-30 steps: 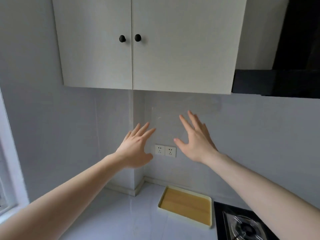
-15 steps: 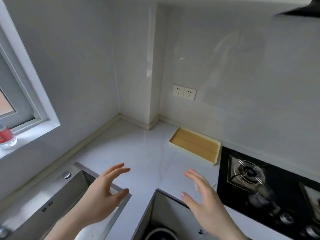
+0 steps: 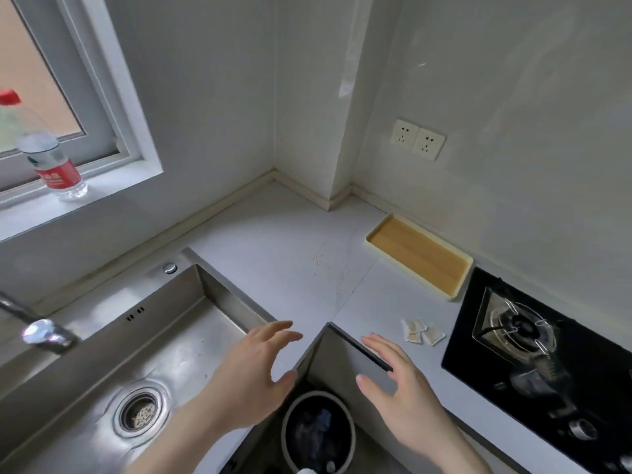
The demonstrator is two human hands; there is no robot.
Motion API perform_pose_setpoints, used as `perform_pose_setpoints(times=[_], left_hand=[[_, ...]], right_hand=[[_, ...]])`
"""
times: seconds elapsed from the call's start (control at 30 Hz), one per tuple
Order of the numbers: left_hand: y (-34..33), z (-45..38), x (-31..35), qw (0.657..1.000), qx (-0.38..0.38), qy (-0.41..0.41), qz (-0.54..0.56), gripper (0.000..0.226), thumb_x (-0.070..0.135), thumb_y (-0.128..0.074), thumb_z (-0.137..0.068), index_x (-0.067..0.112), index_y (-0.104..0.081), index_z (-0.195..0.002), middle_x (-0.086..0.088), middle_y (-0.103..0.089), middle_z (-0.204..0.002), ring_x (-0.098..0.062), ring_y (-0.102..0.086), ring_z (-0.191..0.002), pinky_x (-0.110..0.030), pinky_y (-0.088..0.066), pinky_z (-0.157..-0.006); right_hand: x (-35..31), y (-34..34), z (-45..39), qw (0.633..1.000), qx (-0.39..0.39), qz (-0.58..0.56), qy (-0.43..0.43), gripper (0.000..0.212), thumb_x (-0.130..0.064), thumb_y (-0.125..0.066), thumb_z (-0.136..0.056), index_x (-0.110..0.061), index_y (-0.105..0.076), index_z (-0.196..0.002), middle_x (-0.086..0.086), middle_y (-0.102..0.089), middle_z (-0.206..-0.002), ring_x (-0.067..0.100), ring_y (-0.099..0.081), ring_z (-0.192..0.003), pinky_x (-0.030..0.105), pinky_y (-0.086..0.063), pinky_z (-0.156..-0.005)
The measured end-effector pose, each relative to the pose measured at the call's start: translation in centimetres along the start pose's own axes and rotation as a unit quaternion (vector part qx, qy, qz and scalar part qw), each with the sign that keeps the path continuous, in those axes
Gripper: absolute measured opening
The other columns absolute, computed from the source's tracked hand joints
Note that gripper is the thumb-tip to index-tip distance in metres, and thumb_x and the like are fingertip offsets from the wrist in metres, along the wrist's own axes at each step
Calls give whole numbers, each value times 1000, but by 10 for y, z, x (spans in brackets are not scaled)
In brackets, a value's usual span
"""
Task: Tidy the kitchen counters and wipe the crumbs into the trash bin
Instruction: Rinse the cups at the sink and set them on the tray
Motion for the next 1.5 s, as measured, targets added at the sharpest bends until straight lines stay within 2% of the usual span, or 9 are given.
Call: perform_pose_setpoints(times=[0.2,0.5,0.63,0.77,0.97,1.1,1.27,1.37,1.5], left_hand=[[-13,24,8,999,24,42,6,55,50,-53,-93,45,-39,-146,26,-31,-157,-3,-27,-147,-34,-32,-121],[-30,142,-2,970,113,214,9,52,45,-56,-94,42,-44,-144,27,-33,-154,-2,-32,-143,-23,-29,-117],[-44,202,8,942,160,293,33,49,41,-53,-94,42,-45,-143,33,-32,-151,4,-34,-140,-16,-30,-113],[-57,269,16,907,210,362,40,47,43,-55,-90,44,-49,-137,35,-37,-146,7,-40,-133,-17,-35,-109],[-62,372,19,844,295,445,47,44,44,-61,-87,44,-56,-130,40,-46,-132,11,-49,-123,-23,-46,-103],[-50,408,8,812,335,474,54,39,39,-67,-88,48,-56,-125,40,-51,-126,14,-53,-111,-21,-52,-92],[-27,417,-23,807,344,477,56,34,39,-65,-92,46,-56,-124,39,-52,-118,16,-53,-105,-16,-52,-87],[-12,425,-59,813,337,470,67,36,42,-61,-90,46,-56,-125,34,-55,-117,11,-56,-103,-21,-53,-90],[17,460,-126,793,351,490,93,37,39,-65,-91,46,-56,-126,27,-58,-114,3,-62,-94,-22,-57,-84]], right_hand=[[-3,-2,-2,998,-37,22,41,47,-43,-66,-93,-56,-46,-134,-40,-37,-144,-10,-38,-135,32,-37,-116],[-6,-23,8,978,-160,42,126,50,-27,-75,-88,-55,-54,-124,-30,-53,-134,-15,-52,-119,16,-45,-97],[-8,-45,17,958,-231,53,162,51,-29,-75,-88,-57,-54,-124,-30,-57,-130,-7,-54,-122,27,-49,-105],[-20,-81,38,925,-307,65,214,48,-32,-71,-91,-58,-52,-126,-35,-54,-129,-20,-49,-118,10,-45,-94],[-54,-134,83,877,-386,86,272,46,-42,-66,-93,-55,-48,-133,-35,-49,-132,-16,-48,-122,24,-45,-107],[-75,-163,98,856,-413,86,298,46,-42,-67,-92,-57,-48,-132,-33,-52,-131,-16,-50,-120,19,-47,-101],[-93,-204,99,859,-417,87,285,44,-39,-69,-91,-58,-51,-127,-31,-57,-126,-16,-53,-115,20,-50,-97],[-106,-241,99,863,-413,87,276,44,-34,-71,-91,-56,-54,-125,-29,-60,-123,-17,-55,-112,13,-49,-88],[-132,-300,107,867,-415,83,262,43,-28,-73,-89,-54,-58,-120,-35,-61,-121,-10,-61,-109,18,-50,-87]])
Point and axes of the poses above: each hand's wrist, its own z-axis away from the middle knuckle, its own y-axis out of the back of the hand, x = y × z, the point moved 5 cm from there along -z, towards the middle knuckle
